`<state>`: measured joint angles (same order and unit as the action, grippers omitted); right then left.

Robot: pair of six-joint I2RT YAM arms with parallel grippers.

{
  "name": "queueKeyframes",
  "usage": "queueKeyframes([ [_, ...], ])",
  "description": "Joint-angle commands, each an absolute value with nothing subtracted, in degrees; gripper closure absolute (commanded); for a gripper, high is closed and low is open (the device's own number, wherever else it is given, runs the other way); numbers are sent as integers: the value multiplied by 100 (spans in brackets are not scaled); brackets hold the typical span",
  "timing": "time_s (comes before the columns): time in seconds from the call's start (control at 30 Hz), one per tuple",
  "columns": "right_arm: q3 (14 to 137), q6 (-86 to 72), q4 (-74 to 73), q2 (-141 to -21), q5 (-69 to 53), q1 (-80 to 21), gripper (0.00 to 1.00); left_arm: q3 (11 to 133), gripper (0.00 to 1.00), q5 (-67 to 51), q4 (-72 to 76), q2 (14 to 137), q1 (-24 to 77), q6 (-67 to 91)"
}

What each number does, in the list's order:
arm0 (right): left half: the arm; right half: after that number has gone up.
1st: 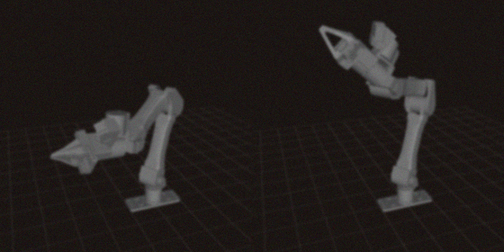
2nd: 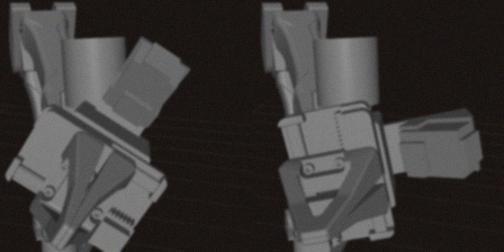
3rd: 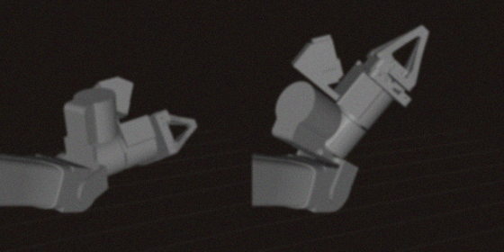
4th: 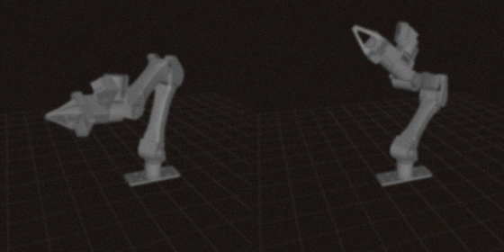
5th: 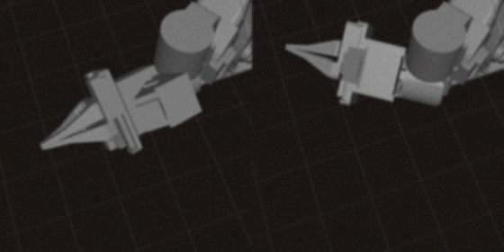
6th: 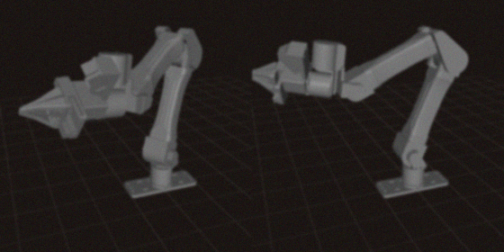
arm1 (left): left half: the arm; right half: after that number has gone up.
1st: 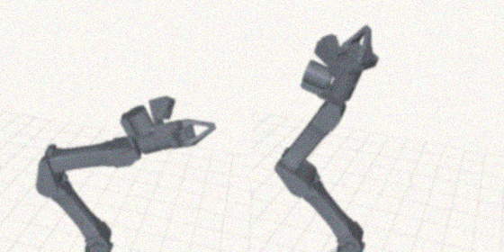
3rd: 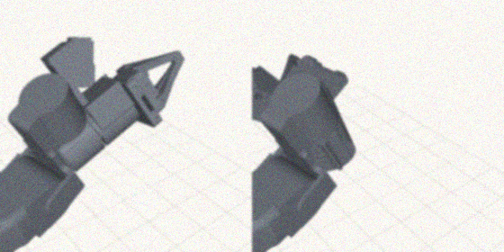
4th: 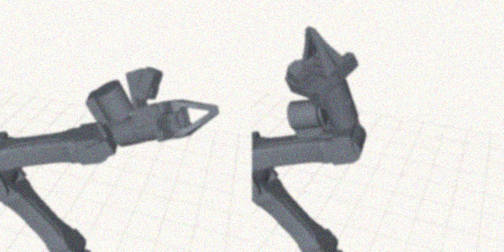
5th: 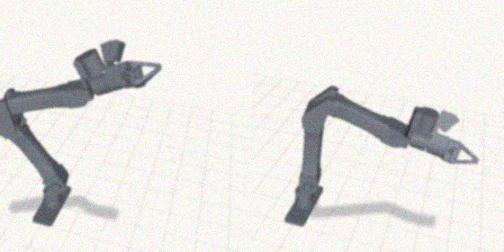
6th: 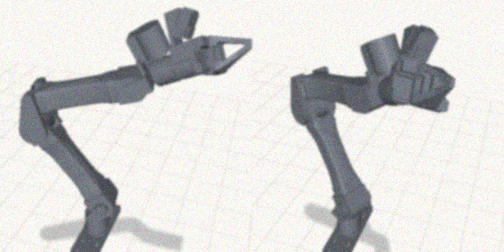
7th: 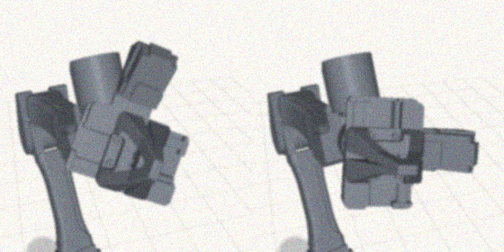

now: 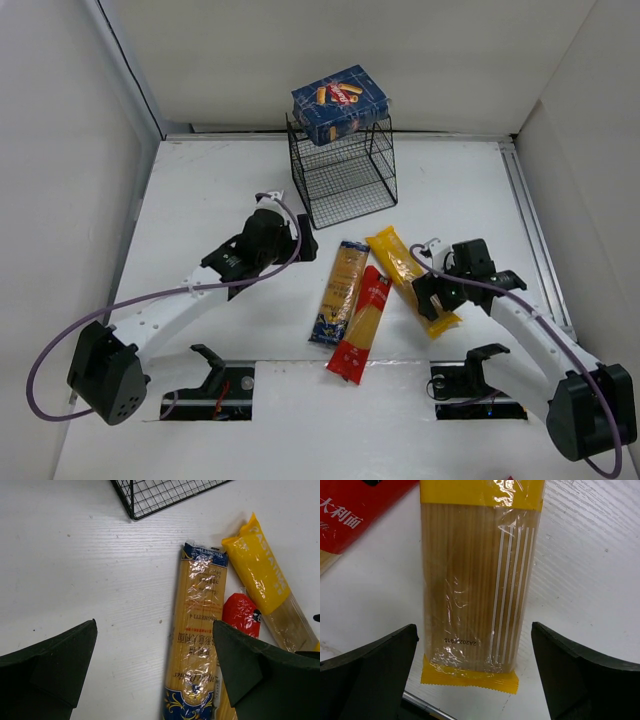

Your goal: Place and organize the pasta boxes and bags onto the shelf

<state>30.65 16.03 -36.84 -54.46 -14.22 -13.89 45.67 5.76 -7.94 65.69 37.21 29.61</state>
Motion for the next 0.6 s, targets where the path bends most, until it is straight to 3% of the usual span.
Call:
queueKeyframes([
  [0.0, 3059, 1292, -3332, -5396, -1626, -1397, 0, 4491, 0, 826, -729, 6363, 3744, 3111],
  [0.47, 3103, 1416, -2259, -6854, -1266, -1872, 0, 5115, 0, 1380, -1063, 6768, 3744, 3050],
  [0.53, 3103, 1354, -2180, -7136, -1213, -2003, 27, 5185, 0, 1529, -1116, 6768, 3744, 3050],
  [0.57, 3103, 1267, -2180, -7189, -1030, -2100, 53, 5264, 0, 1599, -1116, 6768, 3744, 2998],
])
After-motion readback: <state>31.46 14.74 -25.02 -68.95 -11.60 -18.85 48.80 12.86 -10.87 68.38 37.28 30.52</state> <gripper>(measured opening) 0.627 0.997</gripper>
